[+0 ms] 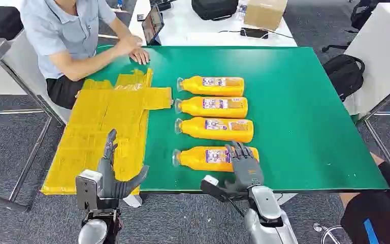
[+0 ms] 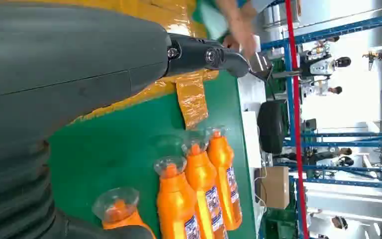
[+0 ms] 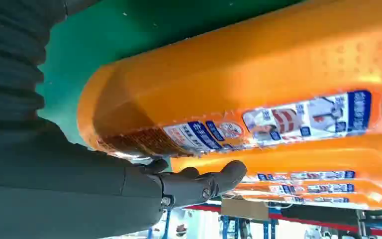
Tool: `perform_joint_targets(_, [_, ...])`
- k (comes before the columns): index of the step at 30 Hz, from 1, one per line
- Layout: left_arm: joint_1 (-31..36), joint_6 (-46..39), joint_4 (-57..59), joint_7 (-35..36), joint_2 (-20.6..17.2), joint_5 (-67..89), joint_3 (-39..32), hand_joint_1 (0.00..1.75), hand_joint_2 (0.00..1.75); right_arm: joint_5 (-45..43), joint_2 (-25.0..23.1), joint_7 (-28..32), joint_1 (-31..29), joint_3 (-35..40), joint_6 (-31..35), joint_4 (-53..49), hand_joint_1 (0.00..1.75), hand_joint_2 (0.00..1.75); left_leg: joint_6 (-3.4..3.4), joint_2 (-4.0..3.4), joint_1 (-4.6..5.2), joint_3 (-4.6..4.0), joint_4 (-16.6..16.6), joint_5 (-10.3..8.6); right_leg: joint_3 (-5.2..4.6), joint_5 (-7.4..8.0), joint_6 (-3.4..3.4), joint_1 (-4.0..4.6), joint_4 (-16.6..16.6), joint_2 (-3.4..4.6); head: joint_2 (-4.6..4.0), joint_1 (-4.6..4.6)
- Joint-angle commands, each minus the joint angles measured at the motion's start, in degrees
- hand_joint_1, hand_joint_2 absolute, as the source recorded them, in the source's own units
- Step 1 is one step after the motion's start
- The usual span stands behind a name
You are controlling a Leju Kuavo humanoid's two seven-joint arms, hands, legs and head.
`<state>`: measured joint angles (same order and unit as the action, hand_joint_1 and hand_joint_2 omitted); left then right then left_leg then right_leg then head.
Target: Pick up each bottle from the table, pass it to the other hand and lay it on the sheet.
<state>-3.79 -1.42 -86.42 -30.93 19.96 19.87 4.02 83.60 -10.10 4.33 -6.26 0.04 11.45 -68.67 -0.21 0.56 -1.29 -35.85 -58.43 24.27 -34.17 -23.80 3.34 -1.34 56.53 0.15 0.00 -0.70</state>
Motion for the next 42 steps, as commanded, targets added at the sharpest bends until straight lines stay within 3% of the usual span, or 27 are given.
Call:
perform_joint_targets(1, [2.5,0.1,3.5,0.3,0.0,-0.1,-1.5,0.0,1.75,3.7,1.9,-2.4,-3.7,-1.9,-0.3,7.2,0.0,1.75,0.08,-0.06,-0.01,0.28,0.1,0.06,0.28,-0.03,-0.17,0.05,-0.1,0.0,0.0,0.02])
perform_joint_targets(7, [2.4,0.4,3.8,0.1,0.0,-0.3,-2.0,0.0,1.75,6.0,1.9,-4.5,-6.0,-3.9,0.0,14.2,0.0,1.75,0.11,-0.06,-0.01,0.4,0.1,0.06,0.41,-0.03,-0.19,0.06,-0.2,-0.01,0.0,0.02])
perform_joint_targets(13, [2.5,0.3,3.8,0.1,0.0,-0.3,-1.9,0.0,1.75,6.2,2.0,-4.6,-6.2,-3.9,0.0,14.5,0.0,1.75,0.06,0.03,-0.03,0.37,0.1,0.01,0.38,-0.01,-0.13,0.06,-0.1,-0.09,0.0,0.02])
perform_joint_targets(21, [2.3,0.3,3.1,0.1,0.0,-0.2,-2.1,0.0,1.75,6.4,4.3,-10.3,-8.6,0.5,0.2,19.3,0.0,1.75,0.1,0.02,-0.02,0.61,0.1,0.0,0.59,0.0,-0.18,0.07,-0.2,-0.11,0.0,0.0])
perform_joint_targets(24, [2.4,0.4,3.1,0.0,0.0,-0.2,-2.2,0.0,1.75,6.4,4.3,-9.9,-9.7,-0.6,-1.3,20.9,0.0,1.75,0.17,-0.08,-0.02,0.74,0.2,-0.01,0.69,0.05,-0.3,0.1,-0.3,-0.08,0.0,0.02])
perform_joint_targets(25, [2.4,0.5,3.2,-0.1,0.0,-0.2,-2.2,0.0,1.75,6.4,4.3,-9.6,-10.1,-1.1,-1.9,22.0,0.14,1.75,0.19,-0.1,-0.03,0.76,0.2,-0.02,0.72,0.07,-0.32,0.11,-0.3,-0.07,0.0,0.02])
perform_joint_targets(26, [2.5,0.6,3.3,-0.1,0.0,-0.2,-2.2,0.0,1.75,6.4,4.3,-9.4,-10.3,-1.5,-2.2,23.2,1.31,1.75,0.14,0.01,-0.02,0.71,0.2,-0.05,0.69,0.06,-0.23,0.08,-0.2,-0.14,0.0,0.0])
perform_joint_targets(27, [2.6,0.6,3.4,-0.1,0.0,-0.2,-2.2,0.0,1.75,6.4,4.2,-9.0,-10.4,-1.9,-2.3,24.3,1.73,1.75,0.14,0.04,-0.03,0.73,0.2,-0.06,0.72,0.07,-0.23,0.09,-0.2,-0.17,0.0,0.0])
perform_joint_targets(32, [2.8,1.2,3.6,-0.5,0.0,-0.4,-2.4,0.0,1.75,4.6,4.4,-5.7,-11.4,-5.3,-1.6,30.4,1.75,1.75,0.18,0.05,-0.02,0.87,0.2,-0.07,0.8,0.1,-0.23,0.09,-0.4,-0.16,0.0,0.0])
perform_joint_targets(42, [3.0,1.4,3.9,-0.6,0.0,-0.6,-2.6,0.0,1.75,2.9,4.5,-3.7,-11.3,-6.8,-1.8,31.9,1.75,1.75,0.1,-0.09,-0.05,1.49,0.1,0.23,0.76,-0.01,-0.14,0.1,-0.3,0.09,0.0,0.0])
